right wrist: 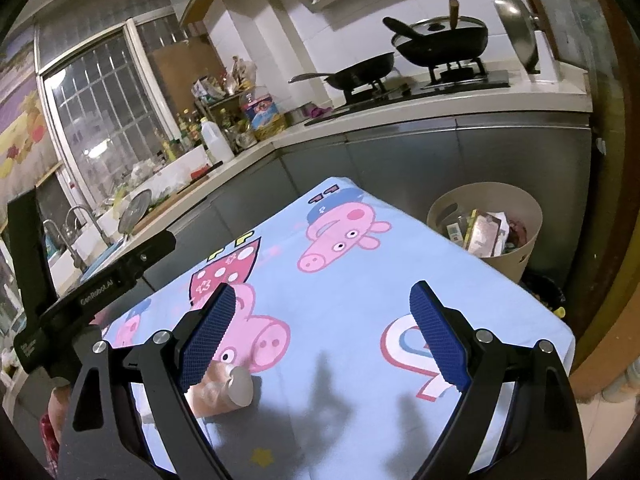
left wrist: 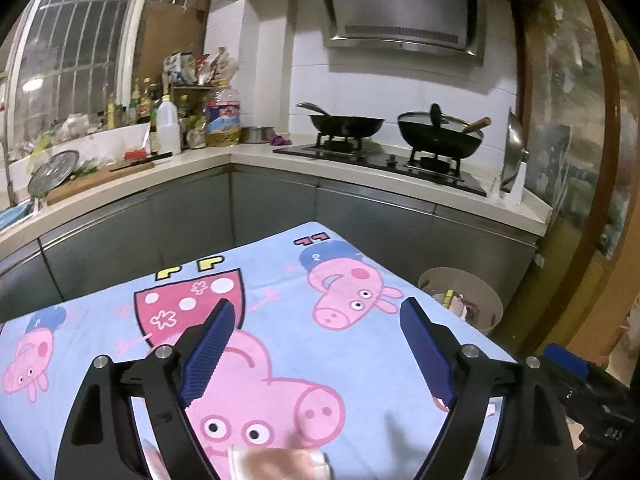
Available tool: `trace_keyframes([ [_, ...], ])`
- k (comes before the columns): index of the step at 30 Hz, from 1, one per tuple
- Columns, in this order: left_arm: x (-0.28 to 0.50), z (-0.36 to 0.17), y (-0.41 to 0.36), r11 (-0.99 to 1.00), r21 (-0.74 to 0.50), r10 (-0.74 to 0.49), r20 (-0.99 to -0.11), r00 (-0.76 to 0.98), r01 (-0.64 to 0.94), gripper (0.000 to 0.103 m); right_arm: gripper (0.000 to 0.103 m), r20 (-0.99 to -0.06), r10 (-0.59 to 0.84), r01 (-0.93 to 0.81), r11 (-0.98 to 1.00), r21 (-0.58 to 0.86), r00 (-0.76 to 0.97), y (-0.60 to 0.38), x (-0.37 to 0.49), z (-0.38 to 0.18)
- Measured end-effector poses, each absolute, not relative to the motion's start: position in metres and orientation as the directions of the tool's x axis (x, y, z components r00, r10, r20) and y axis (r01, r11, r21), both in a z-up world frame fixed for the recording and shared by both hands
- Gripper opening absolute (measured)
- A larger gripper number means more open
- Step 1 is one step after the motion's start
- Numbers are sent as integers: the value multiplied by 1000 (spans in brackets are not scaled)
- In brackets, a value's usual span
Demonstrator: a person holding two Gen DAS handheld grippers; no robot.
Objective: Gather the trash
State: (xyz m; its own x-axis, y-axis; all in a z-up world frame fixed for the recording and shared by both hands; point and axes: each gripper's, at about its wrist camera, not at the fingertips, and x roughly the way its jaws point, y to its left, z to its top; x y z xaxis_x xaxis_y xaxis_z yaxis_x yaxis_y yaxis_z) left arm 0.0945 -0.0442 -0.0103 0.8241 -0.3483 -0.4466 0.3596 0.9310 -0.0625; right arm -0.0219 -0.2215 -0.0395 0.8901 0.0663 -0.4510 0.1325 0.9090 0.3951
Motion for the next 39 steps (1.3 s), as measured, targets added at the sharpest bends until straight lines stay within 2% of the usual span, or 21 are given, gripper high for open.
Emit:
trace_keyframes([
  [11, 98, -16, -20, 944, -77, -319, -453, 833, 319, 84, 88, -474, 108, 91, 921, 378, 874, -200, -11, -43],
  [17, 103, -17, 26, 970, -83, -241, -456, 856, 229, 84, 88, -498, 162, 39, 929, 369, 852, -180, 5, -50],
  [29, 94, -59, 136, 994, -105, -44, -572, 819, -20, 84, 88, -594, 320, -118, 928, 353, 738, -125, 28, -86],
  [33, 88, -80, 156, 989, -139, -51, -635, 771, -50, 84, 87, -629, 366, -160, 919, 361, 686, -114, 38, -98],
  [36, 80, -94, 161, 986, -160, -74, -673, 736, -47, 84, 82, -643, 382, -167, 913, 371, 664, -115, 52, -103],
  [39, 75, -103, 160, 982, -186, -101, -698, 709, -44, 84, 66, -656, 412, -169, 900, 403, 632, -117, 64, -109],
])
